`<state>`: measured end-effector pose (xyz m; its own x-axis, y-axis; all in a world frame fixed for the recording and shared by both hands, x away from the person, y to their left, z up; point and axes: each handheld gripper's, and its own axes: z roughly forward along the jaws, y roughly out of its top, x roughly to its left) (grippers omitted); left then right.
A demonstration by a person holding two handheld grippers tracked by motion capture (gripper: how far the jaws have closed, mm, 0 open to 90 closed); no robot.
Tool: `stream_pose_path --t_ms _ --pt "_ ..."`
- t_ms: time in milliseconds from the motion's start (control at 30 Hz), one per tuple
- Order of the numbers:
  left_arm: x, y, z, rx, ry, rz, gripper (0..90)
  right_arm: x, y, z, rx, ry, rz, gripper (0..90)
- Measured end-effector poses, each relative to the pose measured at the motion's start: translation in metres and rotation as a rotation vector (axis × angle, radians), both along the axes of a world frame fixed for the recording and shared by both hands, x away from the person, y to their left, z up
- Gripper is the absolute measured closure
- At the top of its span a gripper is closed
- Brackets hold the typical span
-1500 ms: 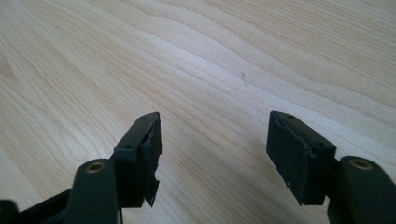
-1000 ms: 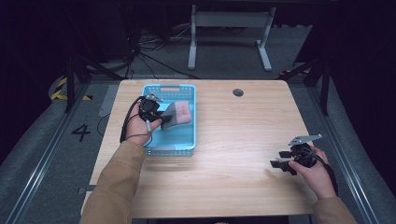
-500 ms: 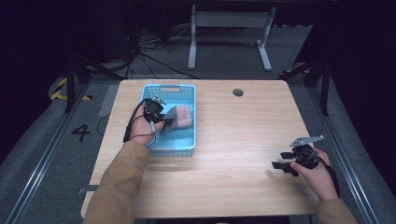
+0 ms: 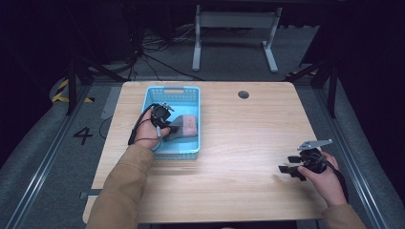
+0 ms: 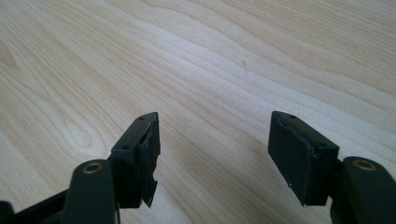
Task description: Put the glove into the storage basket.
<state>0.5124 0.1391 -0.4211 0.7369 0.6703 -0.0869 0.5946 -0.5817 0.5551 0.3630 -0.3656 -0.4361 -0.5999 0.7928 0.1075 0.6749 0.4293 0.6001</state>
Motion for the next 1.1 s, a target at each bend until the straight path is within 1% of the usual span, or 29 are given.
stream_pose_path --t_ms 100,133,200,367,467,533,567,600,633,667,700,767,833,867,900,933,967,1000,1067,1100 --pt "0.002 -0.001 -0.003 0.007 0.002 0.000 64.3 -0.002 -0.002 0.001 -0.002 -0.001 -0.010 35.0" --pt "0.003 -0.002 -0.005 0.019 -0.002 0.002 64.0 -0.003 -0.003 0.001 -0.001 -0.004 -0.014 34.9" --pt "0.004 -0.004 -0.008 0.029 0.001 0.007 63.8 -0.004 -0.004 0.001 -0.002 -0.002 -0.020 34.9" --pt "0.005 -0.006 -0.010 0.038 -0.004 0.010 62.7 -0.003 -0.003 0.000 -0.006 -0.002 -0.015 34.6" --pt "0.006 -0.007 -0.012 0.053 -0.024 0.014 58.0 -0.002 -0.001 0.000 -0.004 -0.002 -0.010 34.6" --pt "0.006 -0.007 -0.012 0.055 -0.029 0.019 51.3 -0.002 0.000 0.000 -0.005 -0.006 -0.005 34.6" --pt "0.006 -0.006 -0.014 0.057 -0.044 0.024 51.3 -0.002 0.001 0.001 -0.003 -0.009 -0.007 34.5" --pt "0.006 -0.005 -0.016 0.047 -0.063 0.028 45.0 -0.002 0.002 0.002 -0.001 -0.019 -0.007 34.6" --pt "0.005 -0.004 -0.017 0.042 -0.072 0.036 41.9 -0.001 0.002 0.002 -0.001 -0.024 -0.004 34.6" --pt "0.005 -0.004 -0.017 0.042 -0.072 0.036 39.2 -0.001 0.002 0.002 -0.001 -0.024 -0.004 34.6" --pt "0.005 -0.003 -0.018 0.032 -0.078 0.047 37.5 0.000 0.003 0.003 0.001 -0.025 -0.001 34.6" --pt "0.003 -0.001 -0.016 0.015 -0.094 0.063 37.2 0.001 0.005 0.003 0.001 -0.029 0.002 34.6" --pt "0.001 -0.002 -0.014 0.016 -0.118 0.078 34.8 0.002 0.007 0.003 0.003 -0.029 0.012 34.6" --pt "0.000 -0.002 -0.011 0.010 -0.123 0.076 34.8 0.003 0.008 0.003 0.004 -0.029 0.013 34.6" --pt "-0.002 -0.002 -0.009 0.001 -0.129 0.079 35.0 0.003 0.009 0.003 0.004 -0.029 0.015 34.6" --pt "-0.004 -0.002 -0.007 -0.018 -0.138 0.083 34.8 0.004 0.010 0.004 0.004 -0.030 0.017 34.6" --pt "-0.004 -0.002 -0.007 -0.018 -0.138 0.083 34.3 0.004 0.010 0.004 0.004 -0.030 0.017 34.6" --pt "-0.009 -0.002 0.000 -0.044 -0.153 0.085 33.6 0.006 0.012 0.004 0.002 -0.034 0.020 34.6" --pt "-0.014 -0.003 0.006 -0.069 -0.163 0.081 32.1 0.009 0.014 0.005 0.007 -0.036 0.030 34.6" --pt "-0.017 -0.004 0.009 -0.073 -0.167 0.083 30.6 0.010 0.015 0.005 0.009 -0.037 0.032 34.6"
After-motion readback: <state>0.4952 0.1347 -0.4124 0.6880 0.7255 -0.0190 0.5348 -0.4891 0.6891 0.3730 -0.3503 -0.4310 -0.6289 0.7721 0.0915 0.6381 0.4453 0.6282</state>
